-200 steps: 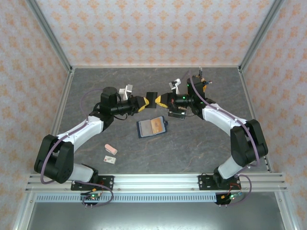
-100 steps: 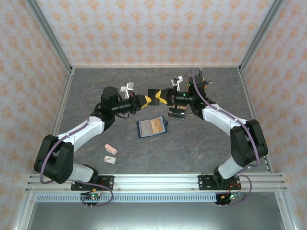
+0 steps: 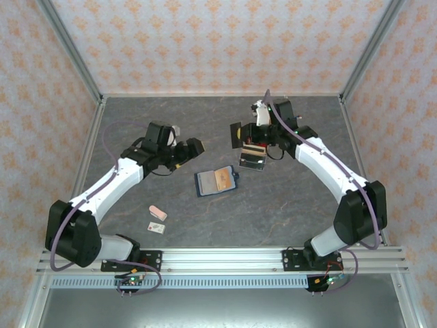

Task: Take the credit cards out of the card holder

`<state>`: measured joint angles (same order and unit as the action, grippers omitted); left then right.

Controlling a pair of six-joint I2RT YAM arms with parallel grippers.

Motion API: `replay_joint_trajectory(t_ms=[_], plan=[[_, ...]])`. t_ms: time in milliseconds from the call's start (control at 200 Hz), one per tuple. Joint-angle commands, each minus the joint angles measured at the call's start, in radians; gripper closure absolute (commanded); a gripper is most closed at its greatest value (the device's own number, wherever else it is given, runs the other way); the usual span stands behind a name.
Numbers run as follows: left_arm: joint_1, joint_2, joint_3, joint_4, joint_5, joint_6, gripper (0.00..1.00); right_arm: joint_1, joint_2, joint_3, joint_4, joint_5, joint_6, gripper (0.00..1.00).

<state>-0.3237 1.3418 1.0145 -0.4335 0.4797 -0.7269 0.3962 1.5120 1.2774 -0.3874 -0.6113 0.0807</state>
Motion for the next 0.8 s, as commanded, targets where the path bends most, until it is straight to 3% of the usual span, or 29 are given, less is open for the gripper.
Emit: replay_joint_trajectory(t_ms=[0, 200, 400, 696, 796], plan=[[0.021, -0.027, 0.044, -0.252, -0.225, 0.13, 0.03, -0.007, 0.0, 0.025, -0.125, 0.184, -0.322, 1.0], [0.039, -0.027, 0.071, -0.319, -0.283, 0.158, 0.0, -0.009, 0.12, 0.173, -0.286, 0.248, -0.62, 1.0], [0.047, -0.029, 0.062, -0.32, -0.275, 0.159, 0.0, -0.011, 0.221, 0.252, -0.466, 0.19, -0.91, 1.0], [0.051, -0.026, 0.05, -0.317, -0.249, 0.159, 0.0, -0.015, 0.326, 0.302, -0.501, 0.271, -1.07, 1.0], [0.05, -0.021, 0.052, -0.318, -0.245, 0.159, 0.0, -0.028, 0.365, 0.346, -0.534, 0.245, -1.103, 1.0]])
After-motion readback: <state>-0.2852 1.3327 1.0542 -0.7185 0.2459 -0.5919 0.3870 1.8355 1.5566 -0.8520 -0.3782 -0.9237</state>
